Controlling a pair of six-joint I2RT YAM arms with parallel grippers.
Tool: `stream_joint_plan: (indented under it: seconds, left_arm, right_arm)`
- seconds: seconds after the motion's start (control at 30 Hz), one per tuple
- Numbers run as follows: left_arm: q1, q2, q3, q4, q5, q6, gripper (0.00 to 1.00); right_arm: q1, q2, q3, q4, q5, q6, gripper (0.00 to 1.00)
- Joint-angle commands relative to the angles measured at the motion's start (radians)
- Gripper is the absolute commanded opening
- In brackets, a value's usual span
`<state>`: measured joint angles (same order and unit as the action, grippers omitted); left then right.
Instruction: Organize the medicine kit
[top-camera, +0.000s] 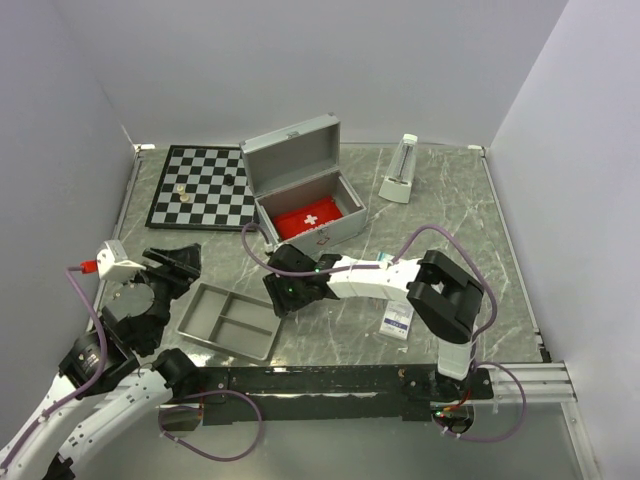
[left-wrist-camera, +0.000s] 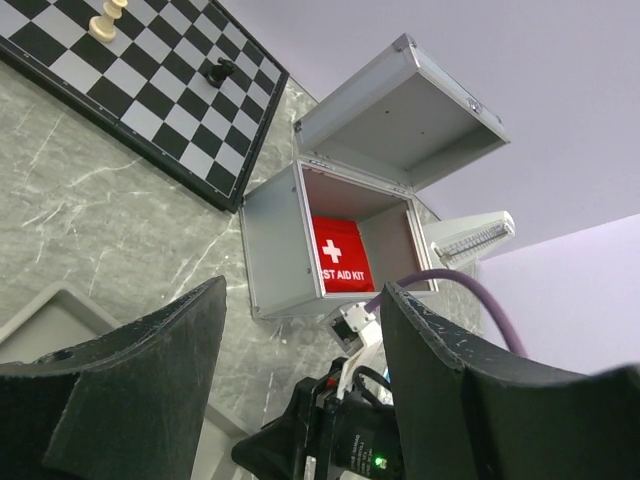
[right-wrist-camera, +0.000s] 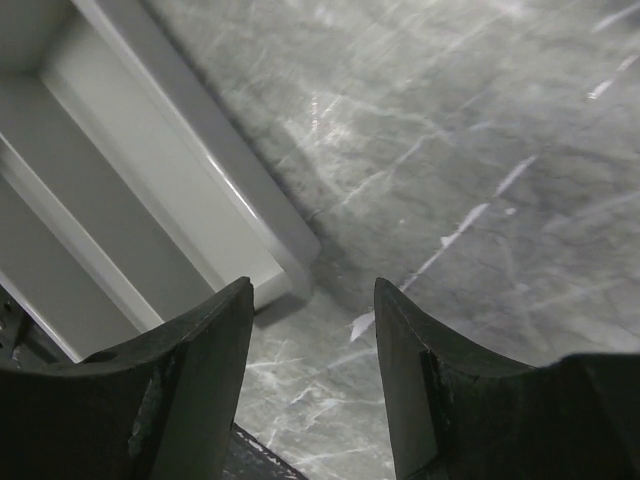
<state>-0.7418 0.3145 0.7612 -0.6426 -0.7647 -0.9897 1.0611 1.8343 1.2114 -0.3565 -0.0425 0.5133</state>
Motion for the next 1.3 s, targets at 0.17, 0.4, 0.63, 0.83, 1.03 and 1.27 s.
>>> stream_joint_plan:
  seconds: [0.17, 0.4, 0.63, 0.83, 1.03, 1.27]
  left_arm:
    - [0.002, 0.008, -0.008, 0.026, -0.001, 0.022, 0.67]
    - [0.001, 0.026, -0.011, 0.04, 0.021, 0.031, 0.67]
    - [0.002, 0.064, -0.036, 0.093, 0.064, 0.059, 0.67]
    - [0.001, 0.129, -0.04, 0.138, 0.111, 0.095, 0.67]
    - [0.002, 0.179, -0.045, 0.158, 0.162, 0.112, 0.66]
    - [0.002, 0.244, -0.06, 0.175, 0.235, 0.118, 0.65]
  right_arm:
    - [0.002, 0.022, 0.008, -0.005, 0.004, -0.019, 0.38]
    - [-0.081, -0.095, -0.099, -0.007, 0.027, -0.031, 0.14]
    - [-0.207, -0.208, -0.158, -0.065, 0.081, -0.156, 0.09]
    - [-0.211, -0.179, -0.099, -0.121, 0.139, -0.298, 0.12]
    - [-0.228, -0.109, -0.027, -0.144, 0.165, -0.38, 0.16]
    - [-0.26, -0.11, -0.01, -0.159, 0.168, -0.394, 0.41]
